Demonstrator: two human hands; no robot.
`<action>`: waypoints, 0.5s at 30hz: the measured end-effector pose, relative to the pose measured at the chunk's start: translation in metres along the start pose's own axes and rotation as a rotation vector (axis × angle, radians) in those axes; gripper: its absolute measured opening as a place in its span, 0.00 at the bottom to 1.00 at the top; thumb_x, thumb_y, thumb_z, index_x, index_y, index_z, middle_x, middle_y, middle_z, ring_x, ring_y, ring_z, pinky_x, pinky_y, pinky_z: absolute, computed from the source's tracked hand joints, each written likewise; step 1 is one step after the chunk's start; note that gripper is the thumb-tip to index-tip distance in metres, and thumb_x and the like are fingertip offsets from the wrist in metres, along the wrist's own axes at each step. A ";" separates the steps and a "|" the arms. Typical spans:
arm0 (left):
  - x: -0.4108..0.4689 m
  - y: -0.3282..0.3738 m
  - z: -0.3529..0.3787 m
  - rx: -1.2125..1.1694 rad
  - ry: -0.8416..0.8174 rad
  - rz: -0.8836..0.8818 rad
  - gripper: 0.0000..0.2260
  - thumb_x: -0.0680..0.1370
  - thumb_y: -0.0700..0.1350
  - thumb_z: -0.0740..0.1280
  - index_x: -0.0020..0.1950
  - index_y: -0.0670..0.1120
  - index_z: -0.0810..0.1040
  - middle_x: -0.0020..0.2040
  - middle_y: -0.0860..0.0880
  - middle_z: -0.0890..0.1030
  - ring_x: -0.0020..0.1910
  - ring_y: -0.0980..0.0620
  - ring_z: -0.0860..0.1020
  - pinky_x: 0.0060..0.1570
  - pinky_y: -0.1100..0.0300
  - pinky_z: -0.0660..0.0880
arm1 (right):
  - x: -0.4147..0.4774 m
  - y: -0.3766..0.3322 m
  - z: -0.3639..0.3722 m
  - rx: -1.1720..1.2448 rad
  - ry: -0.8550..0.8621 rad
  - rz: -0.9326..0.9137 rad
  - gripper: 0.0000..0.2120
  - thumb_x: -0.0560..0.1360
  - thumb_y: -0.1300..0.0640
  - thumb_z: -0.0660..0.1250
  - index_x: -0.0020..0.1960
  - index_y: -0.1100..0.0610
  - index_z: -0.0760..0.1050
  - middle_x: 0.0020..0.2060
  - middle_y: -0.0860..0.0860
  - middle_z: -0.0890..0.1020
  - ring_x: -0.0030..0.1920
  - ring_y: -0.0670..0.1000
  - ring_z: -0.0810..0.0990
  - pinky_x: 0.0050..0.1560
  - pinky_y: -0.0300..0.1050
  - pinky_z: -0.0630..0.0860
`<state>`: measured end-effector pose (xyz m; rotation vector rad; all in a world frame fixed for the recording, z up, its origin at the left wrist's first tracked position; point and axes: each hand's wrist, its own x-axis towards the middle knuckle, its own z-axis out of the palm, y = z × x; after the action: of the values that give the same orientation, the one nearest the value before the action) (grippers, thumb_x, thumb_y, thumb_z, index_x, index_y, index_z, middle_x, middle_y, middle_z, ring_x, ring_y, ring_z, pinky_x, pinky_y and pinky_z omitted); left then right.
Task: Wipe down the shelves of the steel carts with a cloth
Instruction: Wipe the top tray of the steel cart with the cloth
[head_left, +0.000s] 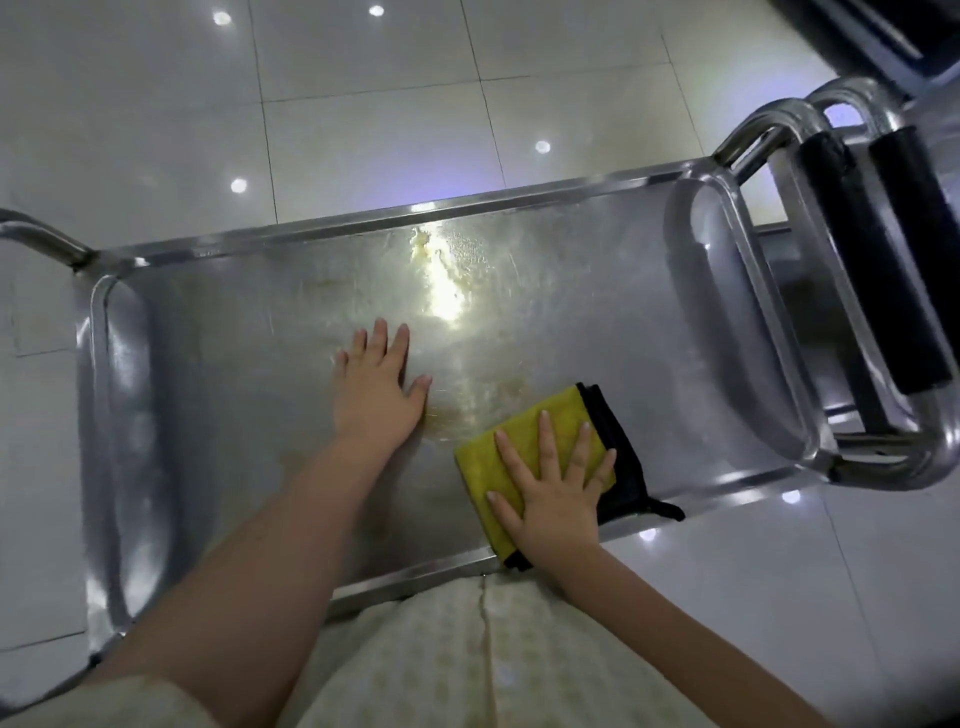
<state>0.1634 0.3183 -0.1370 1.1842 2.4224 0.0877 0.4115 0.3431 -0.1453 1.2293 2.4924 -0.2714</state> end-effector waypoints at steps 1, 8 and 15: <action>-0.001 0.000 0.001 0.009 0.004 0.003 0.30 0.81 0.60 0.54 0.80 0.53 0.49 0.80 0.48 0.48 0.79 0.44 0.46 0.76 0.47 0.44 | -0.001 -0.006 0.000 0.002 0.003 0.006 0.33 0.76 0.28 0.46 0.78 0.37 0.47 0.79 0.56 0.49 0.75 0.73 0.45 0.67 0.79 0.44; 0.002 -0.016 0.005 0.029 0.075 0.066 0.25 0.82 0.57 0.51 0.79 0.53 0.56 0.80 0.48 0.55 0.78 0.45 0.53 0.74 0.46 0.52 | 0.036 -0.016 -0.015 0.016 -0.016 0.025 0.32 0.76 0.28 0.45 0.77 0.35 0.42 0.79 0.54 0.43 0.75 0.71 0.38 0.66 0.79 0.40; 0.004 -0.013 0.004 0.030 0.068 0.044 0.25 0.82 0.57 0.50 0.80 0.55 0.53 0.80 0.49 0.52 0.78 0.47 0.50 0.75 0.47 0.48 | 0.212 -0.025 -0.091 0.064 -0.036 0.015 0.31 0.76 0.28 0.42 0.74 0.32 0.32 0.77 0.51 0.31 0.73 0.69 0.30 0.65 0.77 0.31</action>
<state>0.1532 0.3122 -0.1449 1.2675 2.4645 0.1077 0.2512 0.5116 -0.1433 1.2564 2.4599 -0.3692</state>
